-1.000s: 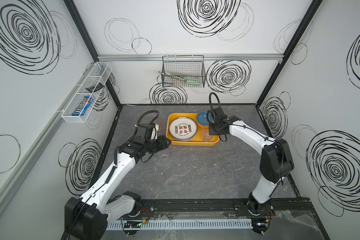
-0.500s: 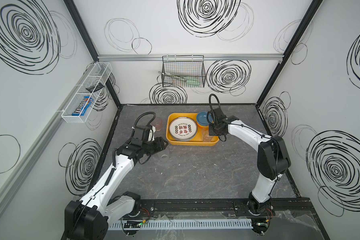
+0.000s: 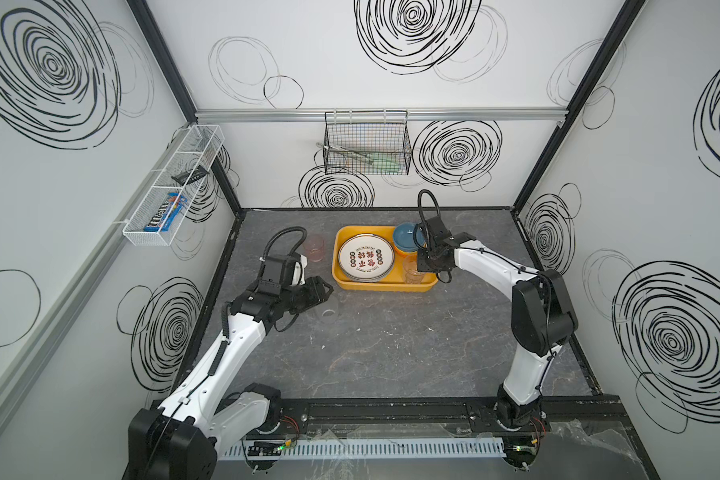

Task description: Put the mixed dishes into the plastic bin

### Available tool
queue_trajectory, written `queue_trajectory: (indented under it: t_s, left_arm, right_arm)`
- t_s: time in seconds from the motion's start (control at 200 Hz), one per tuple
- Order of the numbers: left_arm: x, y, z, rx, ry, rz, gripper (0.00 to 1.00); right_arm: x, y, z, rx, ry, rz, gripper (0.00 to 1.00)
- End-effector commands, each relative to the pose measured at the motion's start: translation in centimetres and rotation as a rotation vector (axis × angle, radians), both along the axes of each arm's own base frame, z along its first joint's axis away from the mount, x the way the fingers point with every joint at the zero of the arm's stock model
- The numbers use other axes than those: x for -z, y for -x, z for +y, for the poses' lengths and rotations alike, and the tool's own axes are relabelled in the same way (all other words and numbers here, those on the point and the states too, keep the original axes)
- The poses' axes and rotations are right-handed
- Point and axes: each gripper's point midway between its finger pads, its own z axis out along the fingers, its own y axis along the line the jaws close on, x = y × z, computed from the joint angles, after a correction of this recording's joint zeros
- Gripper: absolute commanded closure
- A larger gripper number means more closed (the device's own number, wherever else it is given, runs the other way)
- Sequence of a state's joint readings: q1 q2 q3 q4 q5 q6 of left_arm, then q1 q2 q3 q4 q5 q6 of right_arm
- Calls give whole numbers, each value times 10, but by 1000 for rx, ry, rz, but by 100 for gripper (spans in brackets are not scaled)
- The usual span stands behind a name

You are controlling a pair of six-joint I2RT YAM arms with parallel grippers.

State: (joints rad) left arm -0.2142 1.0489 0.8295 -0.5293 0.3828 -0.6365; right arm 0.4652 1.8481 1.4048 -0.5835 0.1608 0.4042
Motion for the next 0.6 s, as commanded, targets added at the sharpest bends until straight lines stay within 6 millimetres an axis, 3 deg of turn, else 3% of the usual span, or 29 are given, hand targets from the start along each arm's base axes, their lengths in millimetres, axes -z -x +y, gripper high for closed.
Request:
queue_trajectory:
  t_s: [0.0, 0.345, 0.595]
  left_arm:
    - [1, 3, 3, 6, -3, -9, 45]
    - [4, 5, 8, -4, -8, -4, 45]
    - [10, 6, 17, -27, -39, 10, 45]
  right_arm:
    - [2, -6, 3, 18, -23, -9, 93]
    - [-1, -6, 3, 22, -26, -8, 73]
    - [-29, -1, 0, 22, -43, -50, 66]
